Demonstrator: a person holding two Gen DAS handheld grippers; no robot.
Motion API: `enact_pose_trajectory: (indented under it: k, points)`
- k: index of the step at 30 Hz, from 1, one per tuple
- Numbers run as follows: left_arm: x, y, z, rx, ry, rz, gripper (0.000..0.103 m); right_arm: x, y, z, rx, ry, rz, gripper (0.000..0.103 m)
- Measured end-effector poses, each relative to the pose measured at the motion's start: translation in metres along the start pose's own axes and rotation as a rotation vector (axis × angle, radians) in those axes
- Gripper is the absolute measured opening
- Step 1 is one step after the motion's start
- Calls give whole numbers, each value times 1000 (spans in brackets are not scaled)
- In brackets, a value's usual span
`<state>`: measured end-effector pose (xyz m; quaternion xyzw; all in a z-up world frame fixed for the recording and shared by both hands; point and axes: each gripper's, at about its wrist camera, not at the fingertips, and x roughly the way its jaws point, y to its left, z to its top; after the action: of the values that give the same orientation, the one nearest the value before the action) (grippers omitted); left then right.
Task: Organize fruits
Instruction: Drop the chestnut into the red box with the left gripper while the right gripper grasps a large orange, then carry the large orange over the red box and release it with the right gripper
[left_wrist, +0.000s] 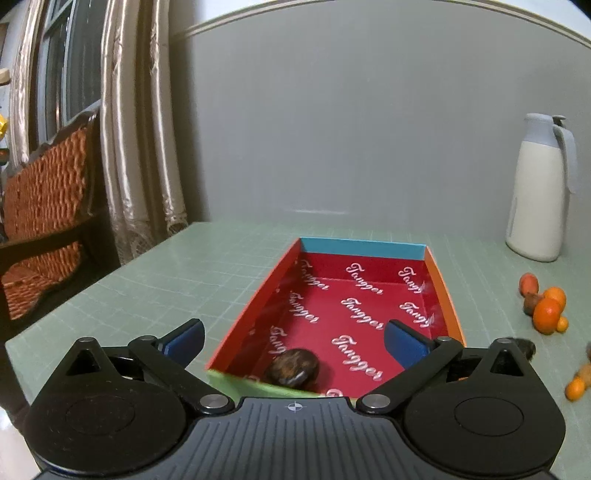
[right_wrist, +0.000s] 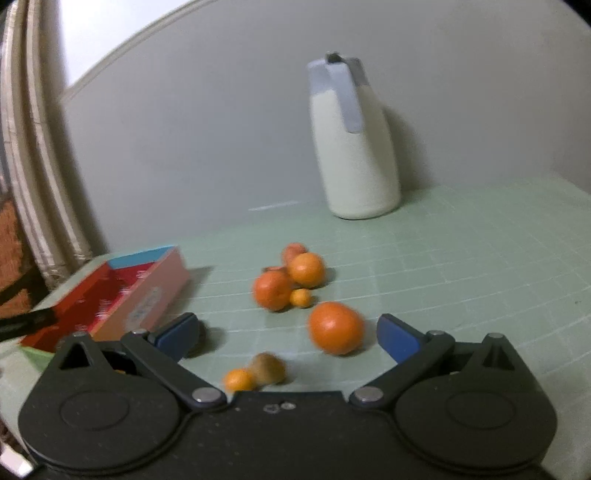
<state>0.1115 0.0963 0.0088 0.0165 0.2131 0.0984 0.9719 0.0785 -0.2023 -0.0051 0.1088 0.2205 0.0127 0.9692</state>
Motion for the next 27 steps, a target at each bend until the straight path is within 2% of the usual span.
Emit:
enact_pose_trajectory:
  k: [3,5,7,9,11,13,18,27]
  points:
    - [-7,6,-5,4,-2,17,103,10,-6,5,-7,-6,-55,95]
    - [-8,10,-7,-2,-1,24,103,17,-10,7,-4,4,-79,82]
    - [-6,14,-7,-8,3,30,103,24,-13,7,17,25,-95,79]
    - [-4,18,-7,-19,9,37,103,31,-18,6,53,49,-99,77]
    - [-3,21,-8,-30,11,44,103,36,-20,5,77,62,-105,67]
    - [-4,26,-8,-43,8,51,103,41,-20,4,83,73,-117,63]
    - [-3,34,-10,-55,12,58,103,52,-22,0,125,113,-111,43]
    - [-4,49,-12,-72,14,83,103,51,-9,-1,90,96,-118,42]
